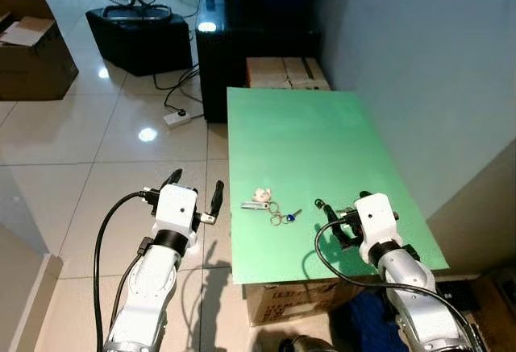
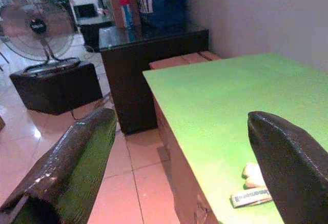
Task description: Hang keys on a hook
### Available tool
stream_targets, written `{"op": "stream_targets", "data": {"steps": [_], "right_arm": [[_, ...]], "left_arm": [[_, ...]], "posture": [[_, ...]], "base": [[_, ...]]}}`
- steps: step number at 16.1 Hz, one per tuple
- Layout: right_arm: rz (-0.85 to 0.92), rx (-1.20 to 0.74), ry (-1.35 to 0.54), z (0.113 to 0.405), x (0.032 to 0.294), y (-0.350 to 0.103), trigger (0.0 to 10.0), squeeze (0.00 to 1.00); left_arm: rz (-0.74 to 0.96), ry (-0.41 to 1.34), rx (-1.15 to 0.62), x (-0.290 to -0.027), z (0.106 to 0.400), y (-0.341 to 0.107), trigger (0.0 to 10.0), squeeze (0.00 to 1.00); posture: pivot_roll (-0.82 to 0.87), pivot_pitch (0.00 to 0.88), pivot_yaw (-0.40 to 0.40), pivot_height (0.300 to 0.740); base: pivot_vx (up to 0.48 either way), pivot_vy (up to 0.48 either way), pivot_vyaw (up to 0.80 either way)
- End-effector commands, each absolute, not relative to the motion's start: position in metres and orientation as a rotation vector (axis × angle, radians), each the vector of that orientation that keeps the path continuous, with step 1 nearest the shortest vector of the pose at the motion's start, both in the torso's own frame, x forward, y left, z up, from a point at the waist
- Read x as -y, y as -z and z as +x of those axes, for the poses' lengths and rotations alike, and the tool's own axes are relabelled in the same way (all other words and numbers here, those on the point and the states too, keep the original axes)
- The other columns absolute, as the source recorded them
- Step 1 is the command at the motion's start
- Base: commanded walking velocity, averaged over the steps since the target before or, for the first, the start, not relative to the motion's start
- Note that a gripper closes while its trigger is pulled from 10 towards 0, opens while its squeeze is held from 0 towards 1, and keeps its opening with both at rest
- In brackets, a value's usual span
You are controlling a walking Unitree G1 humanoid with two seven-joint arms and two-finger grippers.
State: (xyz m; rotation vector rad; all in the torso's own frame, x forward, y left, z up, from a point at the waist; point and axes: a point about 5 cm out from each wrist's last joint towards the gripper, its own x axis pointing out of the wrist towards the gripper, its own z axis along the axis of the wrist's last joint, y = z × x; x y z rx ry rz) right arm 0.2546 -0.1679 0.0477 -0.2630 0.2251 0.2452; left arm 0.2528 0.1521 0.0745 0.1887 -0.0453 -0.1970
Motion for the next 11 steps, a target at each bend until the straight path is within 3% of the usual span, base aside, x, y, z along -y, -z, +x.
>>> {"op": "stream_targets", "data": {"steps": [1, 11], "right_arm": [[-0.247, -0.233, -0.217, 0.255, 0.175, -0.047, 10.0, 0.00], [-0.243, -0.364, -0.090, 0.258, 0.205, -0.021, 10.0, 0.00]], "left_arm": [[0.187, 0.218, 0.024, -0.150, 0.250, -0.070, 10.0, 0.00], [0.218, 0.393, 0.025, -0.159, 0.230, -0.078, 10.0, 0.00]], "posture": [[-0.12, 0.077, -0.026, 0.740], [-0.02, 0.126, -0.025, 0.740]], "base": [[0.000, 0.000, 0.00], [0.000, 0.000, 0.00]]}}
